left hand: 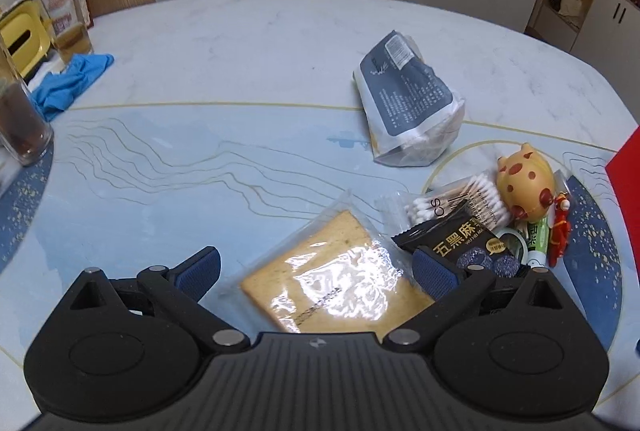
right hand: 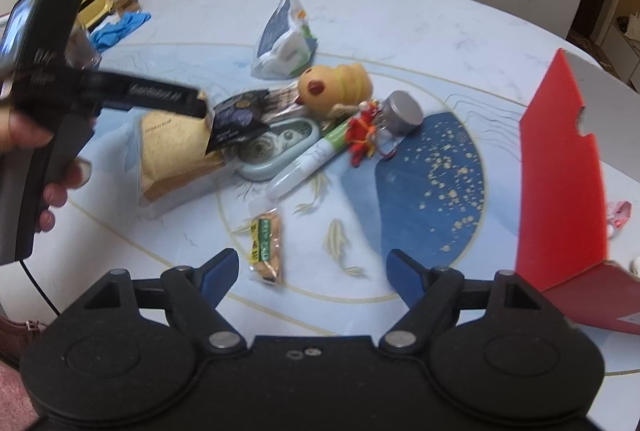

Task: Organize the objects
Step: 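Grasp the bagged bread slice with the left tool while the right tool grasps the peanut packet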

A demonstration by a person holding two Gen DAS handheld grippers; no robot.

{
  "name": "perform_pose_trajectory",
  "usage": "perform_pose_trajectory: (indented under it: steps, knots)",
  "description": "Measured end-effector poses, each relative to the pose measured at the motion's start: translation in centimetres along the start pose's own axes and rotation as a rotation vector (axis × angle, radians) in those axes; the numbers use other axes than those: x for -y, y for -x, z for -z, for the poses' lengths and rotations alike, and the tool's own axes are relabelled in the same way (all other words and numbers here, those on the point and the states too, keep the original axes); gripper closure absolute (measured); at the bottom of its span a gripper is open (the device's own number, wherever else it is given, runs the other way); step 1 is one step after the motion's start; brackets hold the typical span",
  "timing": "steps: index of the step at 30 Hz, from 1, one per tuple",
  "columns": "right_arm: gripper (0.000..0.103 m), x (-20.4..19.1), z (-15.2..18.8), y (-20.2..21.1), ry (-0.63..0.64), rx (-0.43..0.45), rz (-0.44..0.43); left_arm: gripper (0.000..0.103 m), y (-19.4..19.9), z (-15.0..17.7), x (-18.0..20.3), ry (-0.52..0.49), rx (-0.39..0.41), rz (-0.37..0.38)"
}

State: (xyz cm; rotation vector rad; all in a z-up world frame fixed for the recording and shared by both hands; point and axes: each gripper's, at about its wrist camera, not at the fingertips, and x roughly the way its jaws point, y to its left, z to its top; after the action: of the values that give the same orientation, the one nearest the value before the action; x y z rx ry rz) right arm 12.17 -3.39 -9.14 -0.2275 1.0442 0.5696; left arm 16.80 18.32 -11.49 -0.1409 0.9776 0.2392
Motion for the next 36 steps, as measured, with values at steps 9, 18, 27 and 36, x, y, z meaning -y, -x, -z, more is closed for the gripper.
perform_pose_trajectory:
  steps: [9,18,27,36]
  knots:
    - [0.022,-2.5,-0.5,-2.8,0.083,-0.028,-0.003,0.0,-0.8,0.6,-0.2,-0.037,-0.016,-0.005]
    - [0.022,-3.0,-0.7,-4.7,0.112,-0.046,0.004,0.0,0.4,1.4,-4.1,-0.031,-0.098,0.09]
    - [0.022,-3.7,-0.9,-5.6,0.12,-0.044,0.004,0.0,1.6,1.3,-4.0,0.226,-0.167,0.059]
    - [0.025,-4.0,-0.5,-6.0,0.139,-0.048,0.023,0.0,0.5,2.0,-2.4,0.194,-0.192,-0.003]
